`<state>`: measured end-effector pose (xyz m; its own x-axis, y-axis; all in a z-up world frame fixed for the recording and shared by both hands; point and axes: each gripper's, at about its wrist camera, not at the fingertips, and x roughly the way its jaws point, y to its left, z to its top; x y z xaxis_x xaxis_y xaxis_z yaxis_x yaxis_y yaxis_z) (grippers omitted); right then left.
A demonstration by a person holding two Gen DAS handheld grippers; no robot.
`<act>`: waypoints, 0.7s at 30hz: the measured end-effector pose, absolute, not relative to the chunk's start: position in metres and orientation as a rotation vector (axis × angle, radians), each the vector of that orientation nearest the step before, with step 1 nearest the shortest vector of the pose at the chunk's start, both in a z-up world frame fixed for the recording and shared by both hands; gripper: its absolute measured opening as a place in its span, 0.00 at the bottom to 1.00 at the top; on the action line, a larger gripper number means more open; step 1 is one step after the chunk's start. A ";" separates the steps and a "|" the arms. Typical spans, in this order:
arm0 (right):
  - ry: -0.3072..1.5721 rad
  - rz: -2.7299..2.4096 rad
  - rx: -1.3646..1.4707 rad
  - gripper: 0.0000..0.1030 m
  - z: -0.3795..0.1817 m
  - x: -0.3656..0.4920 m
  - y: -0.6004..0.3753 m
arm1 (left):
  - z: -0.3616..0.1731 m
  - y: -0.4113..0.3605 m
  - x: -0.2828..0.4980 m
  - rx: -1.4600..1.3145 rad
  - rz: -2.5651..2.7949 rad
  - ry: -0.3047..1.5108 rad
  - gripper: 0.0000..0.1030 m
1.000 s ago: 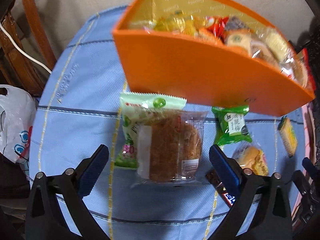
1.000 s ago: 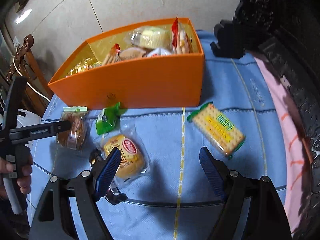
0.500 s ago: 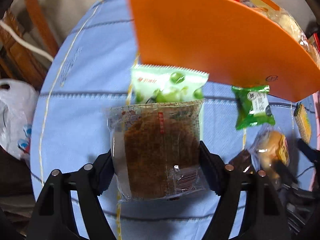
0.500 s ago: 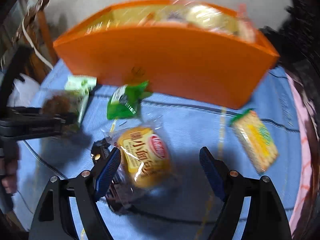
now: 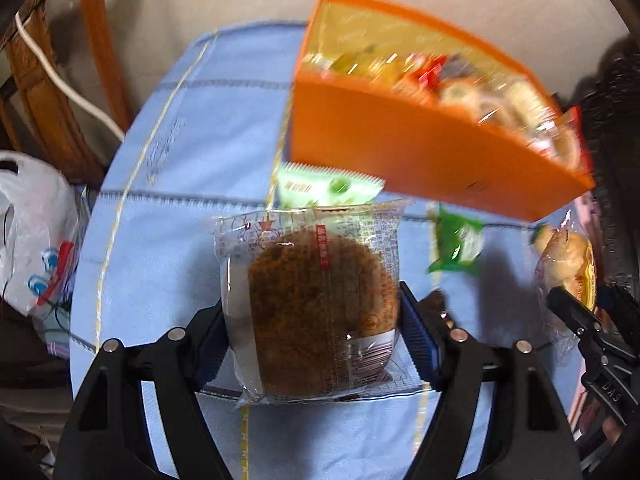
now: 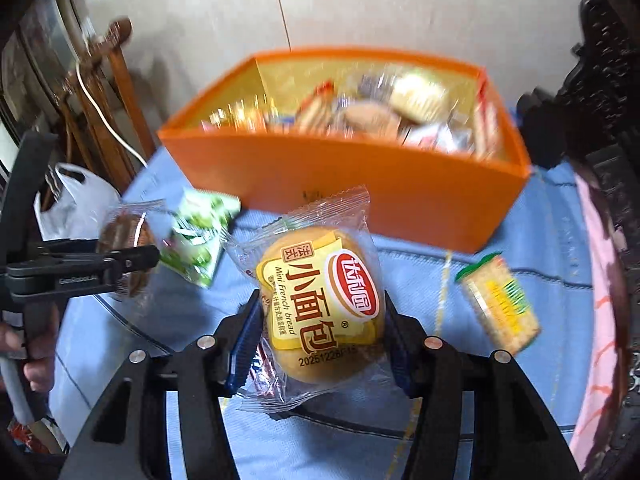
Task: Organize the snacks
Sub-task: 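Lower both packets into the orange box and open both grippers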
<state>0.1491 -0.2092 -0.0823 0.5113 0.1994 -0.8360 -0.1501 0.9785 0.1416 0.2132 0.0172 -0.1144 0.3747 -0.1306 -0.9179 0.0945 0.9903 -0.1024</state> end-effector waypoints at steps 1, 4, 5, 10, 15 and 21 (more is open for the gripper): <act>0.992 0.207 0.057 0.54 -0.073 0.150 -0.213 | -0.105 0.014 0.215 -0.034 -0.159 1.159 0.71; 0.926 0.194 0.073 0.54 -0.048 0.155 -0.222 | -0.081 0.002 0.224 -0.023 -0.194 1.106 0.71; 0.897 0.183 0.071 0.54 -0.038 0.160 -0.225 | -0.072 -0.002 0.227 -0.016 -0.204 1.085 0.71; 0.780 0.140 0.049 0.54 0.004 0.206 -0.237 | -0.027 -0.023 0.262 -0.004 -0.242 0.999 0.71; 0.763 0.085 0.067 0.55 0.013 0.269 -0.252 | 0.002 -0.048 0.312 0.039 -0.256 0.927 0.71; 0.744 -0.041 0.045 0.84 -0.009 0.287 -0.259 | 0.002 -0.059 0.336 0.117 -0.154 0.863 0.96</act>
<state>0.2870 -0.2587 -0.0093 0.7349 -0.0208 -0.6778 0.0529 0.9982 0.0267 0.3364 -0.0595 0.0016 0.6403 -0.0875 -0.7631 0.1824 0.9824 0.0403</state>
